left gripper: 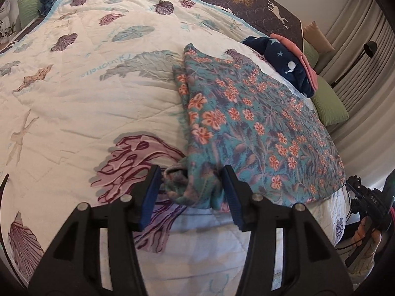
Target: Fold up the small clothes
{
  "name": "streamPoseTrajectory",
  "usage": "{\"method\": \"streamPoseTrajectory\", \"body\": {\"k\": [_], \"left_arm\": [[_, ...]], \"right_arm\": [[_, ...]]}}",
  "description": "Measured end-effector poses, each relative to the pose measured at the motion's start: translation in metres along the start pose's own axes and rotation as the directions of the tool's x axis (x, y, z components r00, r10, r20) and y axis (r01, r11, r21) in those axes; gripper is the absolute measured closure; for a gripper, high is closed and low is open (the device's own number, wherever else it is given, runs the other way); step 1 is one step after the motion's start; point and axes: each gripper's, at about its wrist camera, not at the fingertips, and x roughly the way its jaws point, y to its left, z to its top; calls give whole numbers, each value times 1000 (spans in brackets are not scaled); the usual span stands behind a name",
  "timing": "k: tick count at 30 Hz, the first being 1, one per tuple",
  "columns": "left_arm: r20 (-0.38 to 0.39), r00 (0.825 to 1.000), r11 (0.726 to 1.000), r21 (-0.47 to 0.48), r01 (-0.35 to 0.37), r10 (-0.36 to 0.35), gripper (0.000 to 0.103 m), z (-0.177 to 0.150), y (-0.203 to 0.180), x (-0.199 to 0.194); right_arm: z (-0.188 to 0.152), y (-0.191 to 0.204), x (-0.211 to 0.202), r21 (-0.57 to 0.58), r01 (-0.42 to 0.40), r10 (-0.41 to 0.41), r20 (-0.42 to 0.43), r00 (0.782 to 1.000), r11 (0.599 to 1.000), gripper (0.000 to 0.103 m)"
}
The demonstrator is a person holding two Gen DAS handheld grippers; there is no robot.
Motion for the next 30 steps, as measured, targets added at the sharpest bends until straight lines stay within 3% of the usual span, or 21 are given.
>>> {"method": "streamPoseTrajectory", "body": {"k": [5, 10, 14, 15, 17, 20, 22, 26, 30], "left_arm": [[21, 1000, 1000, 1, -8, 8, 48, 0, 5, -5], [74, 996, 999, -33, -37, 39, 38, 2, 25, -17], [109, 991, 993, -88, -72, 82, 37, 2, 51, -29], [113, 990, 992, -101, -76, 87, 37, 2, 57, -31], [126, 986, 986, -141, -87, 105, 37, -1, 73, -39], [145, 981, 979, -178, -102, 129, 36, -5, 93, -48], [148, 980, 976, -191, -102, 131, 36, -7, 102, -50], [148, 982, 976, -202, -86, 117, 36, -9, 116, -52], [145, 984, 979, -189, -70, 99, 36, -11, 121, -51]], "right_arm": [[-7, 52, 6, -197, -44, 48, 15, 999, 980, 64], [-30, 132, 20, -460, -72, 96, 28, 995, 885, 58], [-59, 208, 28, -686, -114, 176, 21, 984, 719, 56], [-72, 230, 30, -747, -115, 201, 25, 979, 654, 56], [-89, 259, 36, -811, -128, 227, 6, 974, 571, 56], [-107, 284, 43, -850, -160, 252, -33, 967, 502, 56], [-115, 296, 48, -859, -175, 257, -52, 965, 482, 56], [-121, 310, 60, -858, -182, 236, -73, 969, 480, 56], [-128, 325, 73, -877, -97, 175, -15, 984, 471, 56]]}}
